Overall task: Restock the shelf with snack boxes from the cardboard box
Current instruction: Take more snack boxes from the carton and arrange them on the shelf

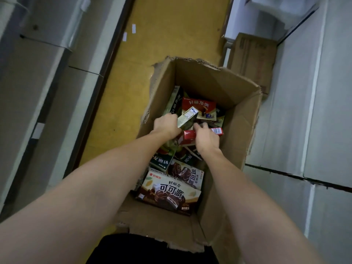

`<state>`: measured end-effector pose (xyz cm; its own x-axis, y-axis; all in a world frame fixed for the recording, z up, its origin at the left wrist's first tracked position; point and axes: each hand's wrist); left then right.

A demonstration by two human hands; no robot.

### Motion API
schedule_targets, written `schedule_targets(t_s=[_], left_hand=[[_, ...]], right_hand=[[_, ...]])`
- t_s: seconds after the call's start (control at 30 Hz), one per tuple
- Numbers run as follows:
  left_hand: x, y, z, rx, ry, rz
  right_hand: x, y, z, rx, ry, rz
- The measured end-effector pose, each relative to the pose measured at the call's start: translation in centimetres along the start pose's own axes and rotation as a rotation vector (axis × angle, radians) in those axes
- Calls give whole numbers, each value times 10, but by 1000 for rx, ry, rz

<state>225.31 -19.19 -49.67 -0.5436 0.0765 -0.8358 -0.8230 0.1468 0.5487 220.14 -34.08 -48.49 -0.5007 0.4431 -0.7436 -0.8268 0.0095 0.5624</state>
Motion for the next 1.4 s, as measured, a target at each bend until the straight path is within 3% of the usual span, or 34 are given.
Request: schedule_targets(t_s=[0.33, 0.57, 0.7, 0.87, 1.0, 1.13, 1.23, 1.4], left_hand=[[-117, 98, 54, 64, 322, -148], [-148, 223, 163, -40, 549, -255], [-127, 316, 243, -102, 584, -375], [-91, 432, 338, -317, 599, -426], [-56, 528, 398, -476, 719, -474], [-17, 622, 433, -645, 871, -558], [6, 684, 446, -801, 786, -686], [42, 775, 463, -922, 711, -628]], right_hand=[[-79, 60, 82, -200, 33, -186], [-95, 139, 209, -443, 79, -194], [-56, 194, 302, -596, 160, -145], [-1, 273, 406, -809, 341, -125], [51, 334, 473, -925, 346, -75], [98, 399, 522, -1041, 253, 45], [136, 447, 550, -1101, 202, 118], [190, 521, 581, -1207, 162, 148]])
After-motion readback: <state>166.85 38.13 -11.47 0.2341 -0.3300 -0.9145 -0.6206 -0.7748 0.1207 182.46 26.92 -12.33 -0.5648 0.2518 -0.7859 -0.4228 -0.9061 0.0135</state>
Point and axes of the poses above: each hand's wrist, its own y-axis away from the middle knuckle, its own x-axis out of the palm, z = x × y, and after that the axes turned 15 degrees about -y, right-handed
